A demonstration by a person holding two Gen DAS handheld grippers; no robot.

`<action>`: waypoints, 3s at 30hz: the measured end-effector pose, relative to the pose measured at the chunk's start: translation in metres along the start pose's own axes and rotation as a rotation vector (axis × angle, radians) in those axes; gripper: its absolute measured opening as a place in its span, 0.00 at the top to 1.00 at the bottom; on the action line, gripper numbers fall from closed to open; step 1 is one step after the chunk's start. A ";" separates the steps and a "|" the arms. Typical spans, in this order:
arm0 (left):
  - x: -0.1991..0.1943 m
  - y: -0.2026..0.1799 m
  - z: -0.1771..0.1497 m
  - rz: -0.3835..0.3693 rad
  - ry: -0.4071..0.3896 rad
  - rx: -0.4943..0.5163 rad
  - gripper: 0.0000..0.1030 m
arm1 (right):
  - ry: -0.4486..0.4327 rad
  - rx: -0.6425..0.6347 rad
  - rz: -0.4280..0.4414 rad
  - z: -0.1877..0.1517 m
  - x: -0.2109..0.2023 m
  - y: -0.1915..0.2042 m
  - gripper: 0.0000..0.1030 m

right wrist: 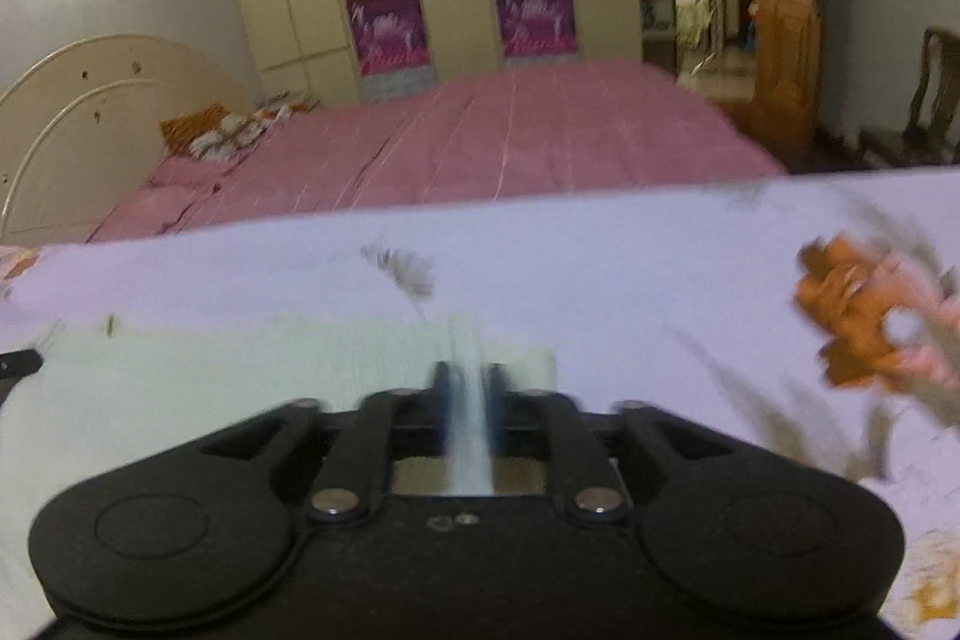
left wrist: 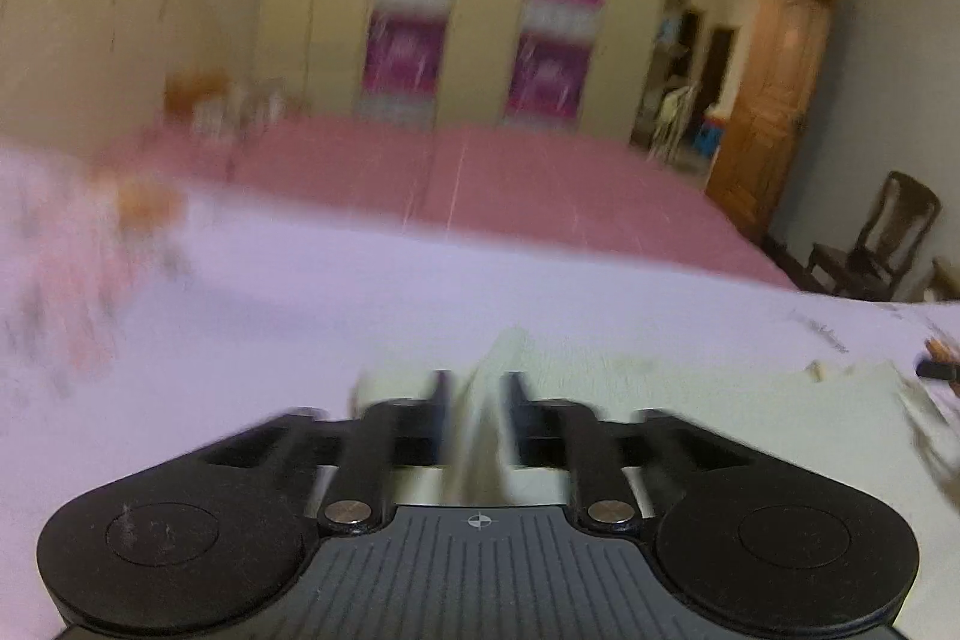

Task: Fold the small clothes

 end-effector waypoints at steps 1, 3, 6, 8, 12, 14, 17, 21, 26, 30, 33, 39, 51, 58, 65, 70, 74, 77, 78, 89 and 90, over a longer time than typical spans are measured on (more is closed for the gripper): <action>-0.006 -0.011 0.000 -0.031 -0.014 0.004 0.43 | -0.034 -0.027 0.034 0.007 -0.007 0.010 0.77; -0.003 -0.043 -0.007 -0.113 0.047 0.024 0.39 | -0.037 -0.090 0.123 0.015 -0.004 0.038 0.78; 0.010 -0.084 -0.030 -0.141 0.132 0.117 0.39 | 0.022 -0.174 0.214 0.018 0.017 0.084 0.79; 0.014 -0.089 -0.043 -0.123 0.151 0.152 0.39 | 0.050 -0.202 0.237 0.013 0.027 0.103 0.79; 0.004 -0.044 -0.044 -0.014 0.095 0.124 0.39 | 0.066 -0.237 0.135 -0.004 0.022 0.084 0.78; -0.004 -0.015 -0.035 0.018 0.076 0.068 0.39 | 0.101 -0.184 0.020 -0.016 0.019 0.046 0.82; -0.006 -0.011 -0.035 0.063 0.071 0.126 0.39 | 0.115 -0.117 0.003 -0.023 0.014 0.015 0.83; -0.024 -0.025 -0.033 0.034 0.035 0.110 0.39 | 0.095 -0.134 0.009 -0.017 -0.001 0.035 0.76; -0.055 -0.078 -0.061 -0.093 0.040 0.151 0.39 | 0.004 -0.201 0.131 -0.019 -0.042 0.084 0.75; -0.049 -0.094 -0.092 -0.075 0.152 0.170 0.39 | 0.054 -0.260 0.194 -0.034 -0.042 0.120 0.76; -0.058 -0.098 -0.100 -0.059 0.136 0.189 0.37 | 0.057 -0.302 0.153 -0.041 -0.038 0.126 0.75; -0.077 -0.099 -0.100 -0.054 0.135 0.183 0.37 | 0.044 -0.313 0.159 -0.034 -0.050 0.127 0.75; -0.117 -0.038 -0.095 0.069 0.067 0.140 0.37 | 0.114 -0.199 0.014 -0.059 -0.065 0.052 0.74; -0.154 -0.089 -0.130 -0.055 0.110 0.175 0.37 | 0.045 -0.212 0.172 -0.054 -0.115 0.110 0.73; -0.171 -0.091 -0.161 -0.028 0.140 0.170 0.37 | 0.081 -0.341 0.162 -0.097 -0.126 0.163 0.71; -0.180 -0.080 -0.161 0.003 0.144 0.170 0.37 | 0.101 -0.338 0.158 -0.093 -0.132 0.164 0.71; -0.175 -0.041 -0.146 0.038 0.132 0.140 0.37 | 0.126 -0.295 0.079 -0.102 -0.139 0.127 0.71; -0.182 -0.024 -0.145 0.038 0.131 0.112 0.37 | 0.147 -0.199 0.032 -0.113 -0.144 0.090 0.71; -0.181 -0.024 -0.145 0.043 0.135 0.116 0.37 | 0.146 -0.187 0.036 -0.113 -0.144 0.086 0.71; -0.182 -0.024 -0.138 0.079 0.129 0.081 0.37 | 0.175 -0.181 -0.001 -0.115 -0.142 0.077 0.78; -0.182 -0.023 -0.137 0.079 0.127 0.079 0.37 | 0.173 -0.173 -0.006 -0.112 -0.143 0.076 0.78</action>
Point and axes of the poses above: each gripper's, at about its wrist camera, not at the fingertips, and x roughly the way its jaws point, y to its left, z to its top, the point moved 3 cm from there along x, roughly the way its jaws point, and after that the axes turned 15 degrees about -x, right-handed, at the moved point
